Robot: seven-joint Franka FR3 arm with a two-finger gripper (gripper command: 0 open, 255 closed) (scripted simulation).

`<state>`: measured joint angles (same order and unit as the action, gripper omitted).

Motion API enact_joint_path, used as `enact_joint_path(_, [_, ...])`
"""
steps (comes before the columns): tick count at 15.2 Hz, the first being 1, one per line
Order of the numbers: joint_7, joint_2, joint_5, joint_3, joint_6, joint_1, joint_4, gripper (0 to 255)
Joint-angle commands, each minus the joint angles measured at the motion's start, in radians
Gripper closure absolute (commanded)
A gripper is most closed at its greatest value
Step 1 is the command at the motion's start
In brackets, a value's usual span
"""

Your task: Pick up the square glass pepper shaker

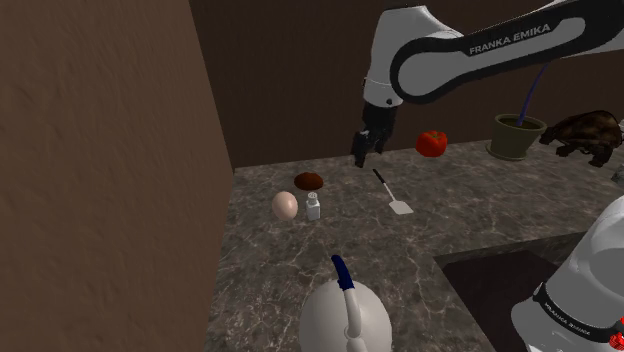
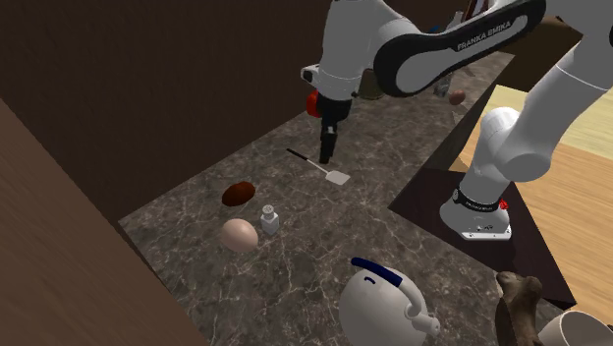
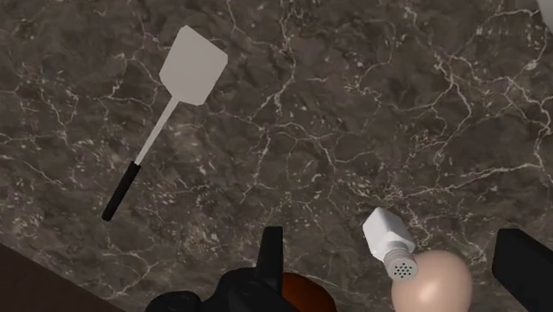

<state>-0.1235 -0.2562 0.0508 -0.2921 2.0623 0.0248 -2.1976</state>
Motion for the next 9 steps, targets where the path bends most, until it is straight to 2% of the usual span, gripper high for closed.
enact_joint_path(1, [-0.044, 0.08, -0.027, -0.023, 0.032, 0.002, 0.037, 0])
enact_joint_path(9, [-0.229, 0.409, -0.182, -0.07, 0.093, -0.028, 0.247, 0])
